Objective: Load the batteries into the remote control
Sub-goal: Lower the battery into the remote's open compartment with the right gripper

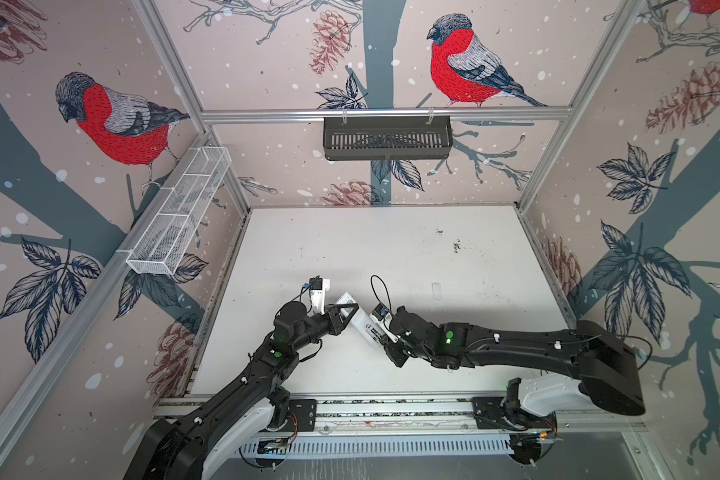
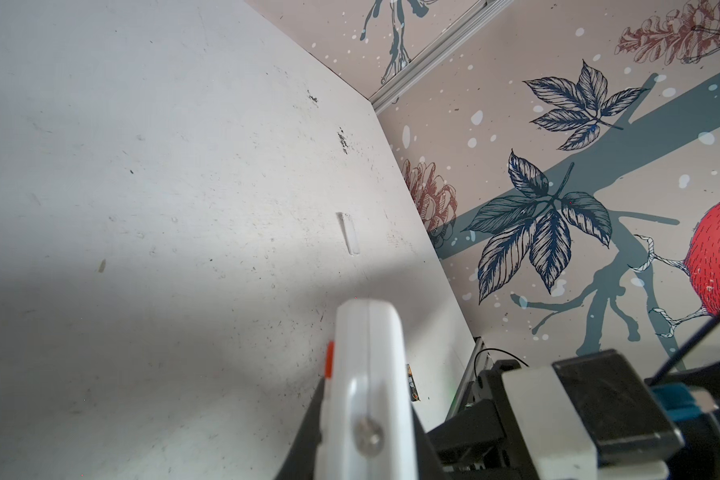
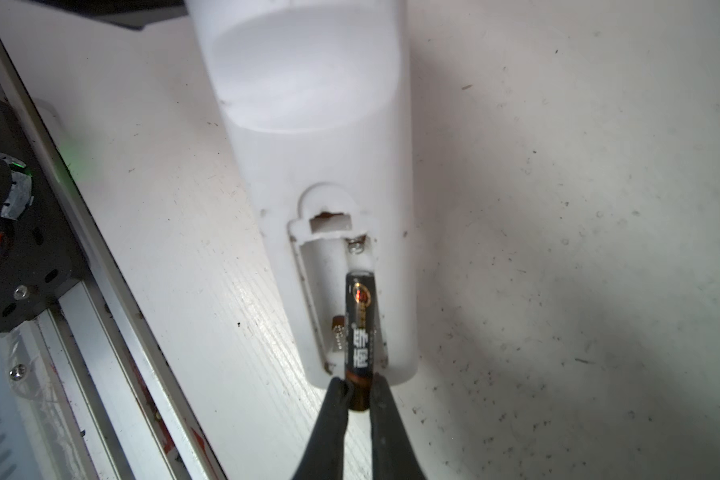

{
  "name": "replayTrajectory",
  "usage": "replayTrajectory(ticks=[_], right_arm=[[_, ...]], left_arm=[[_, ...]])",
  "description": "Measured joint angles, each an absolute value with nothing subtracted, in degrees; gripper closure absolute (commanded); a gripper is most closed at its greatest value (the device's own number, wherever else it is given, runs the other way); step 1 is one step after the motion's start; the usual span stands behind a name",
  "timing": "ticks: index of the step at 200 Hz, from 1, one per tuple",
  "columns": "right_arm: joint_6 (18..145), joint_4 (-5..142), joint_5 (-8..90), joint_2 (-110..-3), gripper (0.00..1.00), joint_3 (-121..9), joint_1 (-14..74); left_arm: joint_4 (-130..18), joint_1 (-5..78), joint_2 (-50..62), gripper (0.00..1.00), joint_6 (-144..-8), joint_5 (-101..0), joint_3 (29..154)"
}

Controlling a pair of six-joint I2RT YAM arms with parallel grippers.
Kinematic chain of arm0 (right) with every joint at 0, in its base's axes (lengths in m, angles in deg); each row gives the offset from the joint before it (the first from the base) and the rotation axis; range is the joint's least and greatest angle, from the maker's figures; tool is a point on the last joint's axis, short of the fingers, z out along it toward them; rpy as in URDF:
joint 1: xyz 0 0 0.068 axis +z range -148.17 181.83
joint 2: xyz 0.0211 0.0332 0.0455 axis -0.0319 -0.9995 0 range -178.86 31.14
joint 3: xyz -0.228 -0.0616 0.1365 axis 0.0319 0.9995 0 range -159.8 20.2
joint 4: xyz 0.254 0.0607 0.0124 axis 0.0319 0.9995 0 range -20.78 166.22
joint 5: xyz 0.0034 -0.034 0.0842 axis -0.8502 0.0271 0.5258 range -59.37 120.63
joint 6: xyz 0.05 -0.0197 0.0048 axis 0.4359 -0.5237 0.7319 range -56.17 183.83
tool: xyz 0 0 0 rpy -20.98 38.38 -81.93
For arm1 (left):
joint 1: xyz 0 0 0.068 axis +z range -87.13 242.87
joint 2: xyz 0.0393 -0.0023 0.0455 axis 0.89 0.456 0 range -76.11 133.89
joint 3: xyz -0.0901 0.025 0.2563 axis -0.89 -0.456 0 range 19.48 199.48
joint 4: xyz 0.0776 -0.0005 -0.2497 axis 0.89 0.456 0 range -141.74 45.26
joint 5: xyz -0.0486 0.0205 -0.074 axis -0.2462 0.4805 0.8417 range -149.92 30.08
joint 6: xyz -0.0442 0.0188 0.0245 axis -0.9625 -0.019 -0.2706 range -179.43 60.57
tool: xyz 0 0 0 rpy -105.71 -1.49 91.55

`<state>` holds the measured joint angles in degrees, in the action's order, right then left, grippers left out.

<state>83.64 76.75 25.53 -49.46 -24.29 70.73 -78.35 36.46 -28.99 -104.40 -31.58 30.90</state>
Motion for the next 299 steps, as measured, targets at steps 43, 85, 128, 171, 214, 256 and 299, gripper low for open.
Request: replayTrajectory(ticks=[43, 85, 128, 171, 214, 256, 299], right_arm=[[84.6, 77.7, 25.7, -49.7, 0.89, -25.5, 70.3], [84.4, 78.3, 25.6, -51.1, 0.89, -27.3, 70.1], [83.3, 78.5, 25.6, -51.8, 0.88, -28.2, 69.7], [82.8, 78.8, 25.7, -51.7, 0.83, -28.8, 69.7], [81.3, 80.3, 25.8, -51.5, 0.79, -29.3, 70.4], [79.2, 81.2, 26.2, -51.3, 0.77, -30.0, 71.2], [78.2, 82.6, 26.9, -51.3, 0.77, -30.9, 71.7]], left_arm=[[-78.5, 36.6, -29.1, 1.00, -104.4, -31.9, 30.9], [-79.9, 37.3, -28.4, 1.00, -105.6, -31.2, 30.5], [-82.7, 40.3, -27.7, 1.00, -108.1, -28.2, 29.7], [-83.0, 42.0, -27.7, 1.00, -110.0, -25.9, 29.5], [-83.9, 43.6, -27.1, 1.00, -112.0, -23.3, 28.7], [-86.0, 44.9, -26.1, 1.00, -113.5, -21.5, 28.3], [-87.7, 46.0, -25.0, 1.00, -115.0, -20.2, 27.8]])
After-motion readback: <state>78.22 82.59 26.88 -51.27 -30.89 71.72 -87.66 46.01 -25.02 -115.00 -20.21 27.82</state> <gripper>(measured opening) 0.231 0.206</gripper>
